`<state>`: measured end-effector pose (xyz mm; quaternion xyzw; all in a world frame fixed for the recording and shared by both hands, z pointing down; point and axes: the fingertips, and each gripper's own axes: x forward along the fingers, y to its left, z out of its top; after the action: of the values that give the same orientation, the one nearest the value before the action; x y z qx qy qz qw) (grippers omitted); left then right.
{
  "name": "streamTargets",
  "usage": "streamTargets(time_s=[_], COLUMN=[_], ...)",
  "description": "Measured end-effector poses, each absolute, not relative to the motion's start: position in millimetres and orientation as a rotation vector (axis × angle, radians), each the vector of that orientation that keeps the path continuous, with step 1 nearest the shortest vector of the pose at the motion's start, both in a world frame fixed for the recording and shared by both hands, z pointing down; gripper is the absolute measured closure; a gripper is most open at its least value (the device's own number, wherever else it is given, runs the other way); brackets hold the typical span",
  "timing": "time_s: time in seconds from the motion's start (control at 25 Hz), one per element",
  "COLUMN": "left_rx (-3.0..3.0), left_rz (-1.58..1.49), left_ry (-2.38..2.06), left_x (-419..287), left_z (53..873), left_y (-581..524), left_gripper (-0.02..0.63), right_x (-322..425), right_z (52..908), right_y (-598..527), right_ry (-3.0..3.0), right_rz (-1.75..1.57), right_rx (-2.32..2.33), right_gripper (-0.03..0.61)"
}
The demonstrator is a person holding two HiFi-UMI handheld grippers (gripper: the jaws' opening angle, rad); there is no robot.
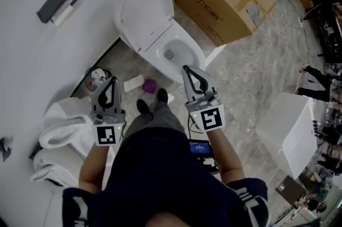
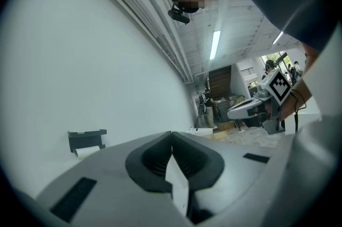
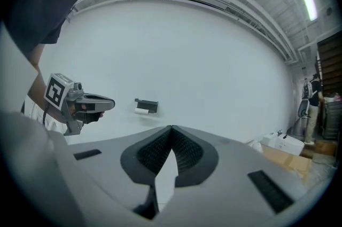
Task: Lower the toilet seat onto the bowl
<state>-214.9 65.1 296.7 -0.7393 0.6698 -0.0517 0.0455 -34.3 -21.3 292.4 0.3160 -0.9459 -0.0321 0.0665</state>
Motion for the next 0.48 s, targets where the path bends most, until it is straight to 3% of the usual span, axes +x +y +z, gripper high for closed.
streamTargets(time_s=[0.48], left_rx=[-2.219], left_rz=[-0.129], left_ry=[2.063], left_x=[-229.8], left_z=[289.6], left_y=[71.8], left_gripper=[0.589], right_x=[-40.1], right_z=[286.8], right_y=[-18.0], right_ry=[-2.82], right_rz=[-0.185], right_rx=[0.953], right_gripper=[0.558])
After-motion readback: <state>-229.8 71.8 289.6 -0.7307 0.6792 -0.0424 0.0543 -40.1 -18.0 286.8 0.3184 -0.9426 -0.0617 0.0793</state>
